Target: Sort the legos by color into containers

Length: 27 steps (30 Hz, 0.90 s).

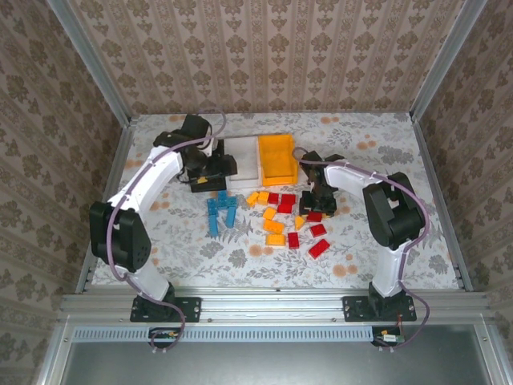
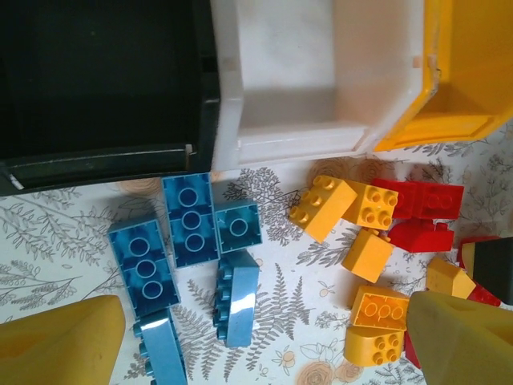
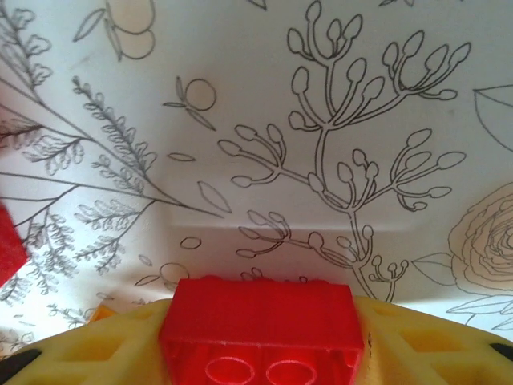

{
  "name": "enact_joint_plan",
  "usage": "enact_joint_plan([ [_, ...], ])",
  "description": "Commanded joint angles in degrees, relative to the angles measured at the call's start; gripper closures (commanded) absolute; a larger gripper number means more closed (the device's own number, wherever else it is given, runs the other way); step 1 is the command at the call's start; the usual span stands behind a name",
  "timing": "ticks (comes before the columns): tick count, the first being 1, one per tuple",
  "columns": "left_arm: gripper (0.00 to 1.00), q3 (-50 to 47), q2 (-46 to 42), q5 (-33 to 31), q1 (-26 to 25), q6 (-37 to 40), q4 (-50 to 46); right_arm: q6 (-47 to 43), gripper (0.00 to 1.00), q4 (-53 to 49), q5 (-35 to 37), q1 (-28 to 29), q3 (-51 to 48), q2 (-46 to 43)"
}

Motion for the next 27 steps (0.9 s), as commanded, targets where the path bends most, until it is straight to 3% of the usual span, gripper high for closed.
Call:
enact_joint_plan([
  [1,0.08,-1.73,-2.05,0.66,0.77,0.6,0.28,0.23,0.5,-1.11,2.77,0.36,1.45,0.74],
  [6,0.08,-3.04,-2.9,1.27,2.11,0.52,0.5,0.04,0.59,-2.15,3.4,0.34,2.67,-0.18],
  [15,0.07,-4.74,-5.73,1.8,4.38,1.23,0.24,0.81,0.6,-7.18,1.02,0.26,13.79,-4.54],
  [20,0.07,-7.41,-8.28,3.0,5.94,0.8,0.86,3.2,0.6,-6.92,-3.44,0.23,25.12,-0.4],
  [27,0.06,-11.36,-12.3,4.06,7.87,0.51,1.16,3.73,0.59,-10.05,-5.72,0.44,42.93,12.49],
])
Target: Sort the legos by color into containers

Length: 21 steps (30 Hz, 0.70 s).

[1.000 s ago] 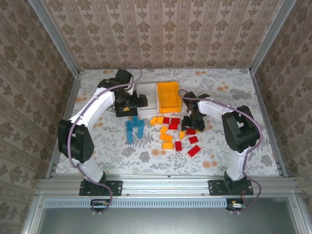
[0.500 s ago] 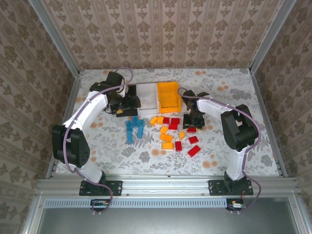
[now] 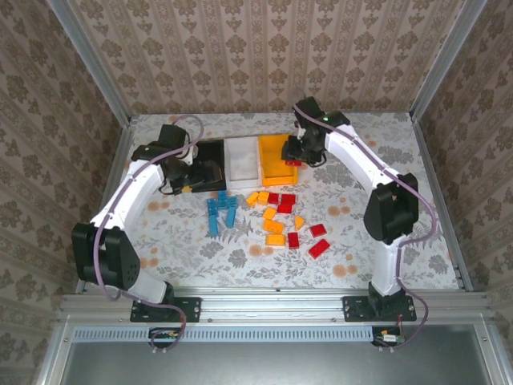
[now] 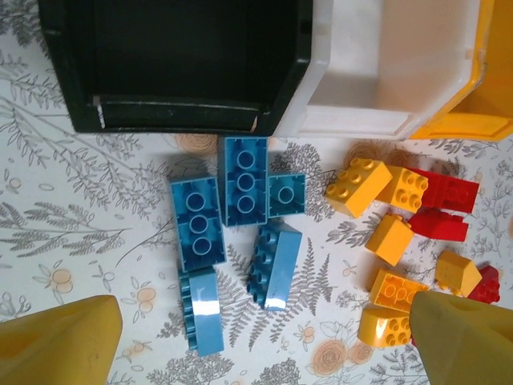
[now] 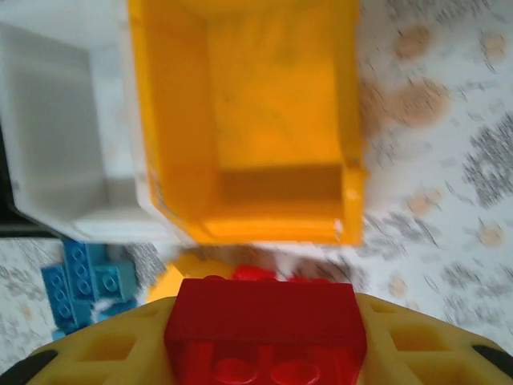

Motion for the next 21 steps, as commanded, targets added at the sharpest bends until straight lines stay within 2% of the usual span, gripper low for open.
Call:
enact_joint_plan([
  [1,0.06,-1.78,-3.12,1.33,1.17,0.5,-0.02,1.3,0.59,-4.54,-2.29,0.46,5.8,7.14],
  [6,0.05,-4.63,-5.96,2.29,2.82,0.0,0.52,1.39,0.58,-5.21,-2.58,0.47,11.2,12.66],
  [15,0.03,-5.51,-7.51,2.77,5.07,0.13,-0.18,1.54,0.55,-4.96,-2.17,0.5,13.44,17.76],
  [21,0.02,-4.16,-6.86,2.72,5.82,0.51,-0.56,1.2,0.55,-6.49,0.8,0.08,13.16,18.8],
])
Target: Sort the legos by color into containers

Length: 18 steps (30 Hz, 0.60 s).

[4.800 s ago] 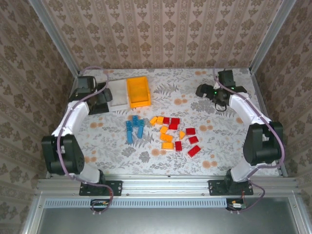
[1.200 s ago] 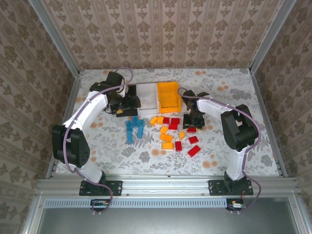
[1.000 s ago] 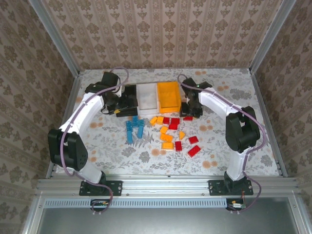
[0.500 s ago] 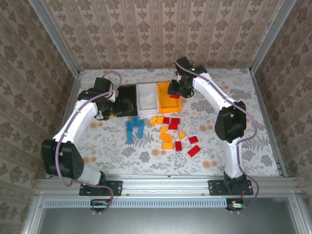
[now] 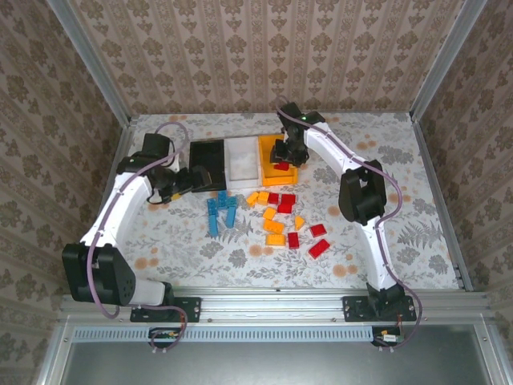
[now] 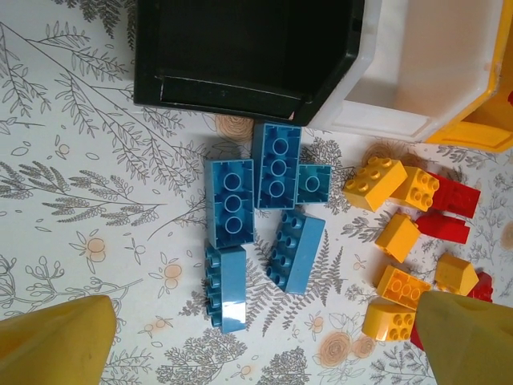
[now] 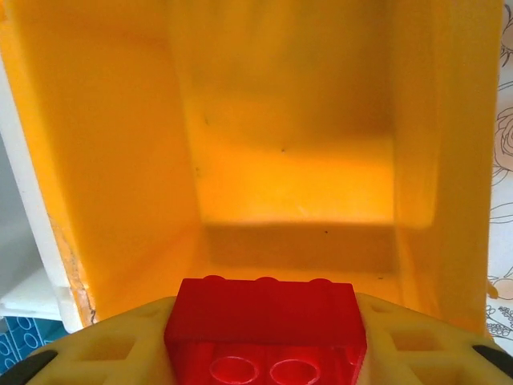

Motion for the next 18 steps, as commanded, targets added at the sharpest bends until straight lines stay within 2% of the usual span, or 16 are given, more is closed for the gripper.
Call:
enact_joint_plan([
  [1,0.02,1.32,-0.58,0.98,0.66,0.63,-0.72,0.56,0.55,-4.28,3.35,-0.4,1.06,2.04],
  [6,0.01,1.33,0.1,1.34,0.63,0.53,-0.15,-0.03,0.53,-5.46,6.95,-1.82,-1.72,0.37],
  [10,0.01,1.0,0.54,1.65,0.63,0.5,0.38,0.07,0.47,-3.61,6.27,-2.53,-5.06,-1.42],
  [18,0.0,0.99,0.52,1.8,0.76,0.35,0.6,1.05,0.37,-2.76,4.75,-2.18,-4.56,-2.17],
])
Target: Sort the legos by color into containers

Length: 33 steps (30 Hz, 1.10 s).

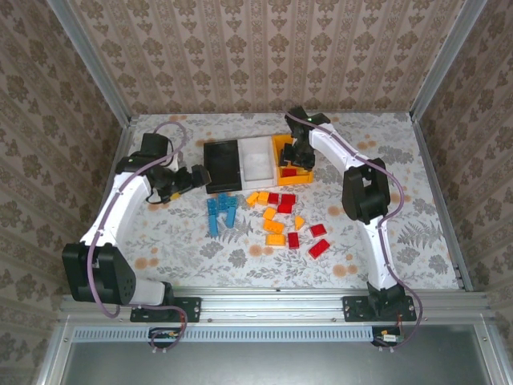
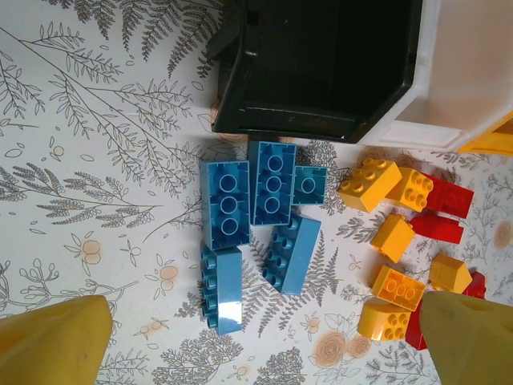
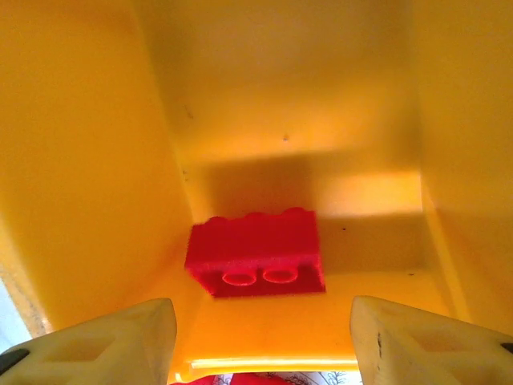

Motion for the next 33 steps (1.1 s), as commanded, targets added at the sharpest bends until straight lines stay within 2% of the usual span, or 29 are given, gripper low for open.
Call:
enact_joint_plan([
  [1,0.0,0.84,0.31,0.73,0.44,0.31,0.34,1.09,0.37,-1.94,1.21,0.17,-0.32,-1.71],
  [9,0.0,-0.43,-0.41,2.62,0.4,-0.2,2.46,0.9,0.35,-1.71,0.26,0.66,-3.89,-10.26],
  [18,0.0,-2.61,-0.75,4.23,-0.7,-1.45,7.93,-2.57,0.33,-3.03,1.23,0.66,-26.25,-27.85],
  [21,0.0,-4.5,-1.9,3.58,-2.97,0.11,11.67,-2.32,0.32,-3.54,1.04,0.65,-35.65,-33.03],
  [26,0.0,-8.23,-4.2,1.7,-10.21,5.4,19.66,-1.86,0.3,-0.2,-0.62,0.65,-49.19,-39.12],
  [30,0.0,-9.34,-4.71,-0.05,-16.93,12.0,22.87,-2.81,0.3,1.91,-1.21,1.14,-54.27,-38.32],
  [33,0.0,-9.14,-4.45,-0.4,-20.06,13.43,23.12,-3.28,0.3,3.77,-0.88,1.48,-56.34,-37.79],
])
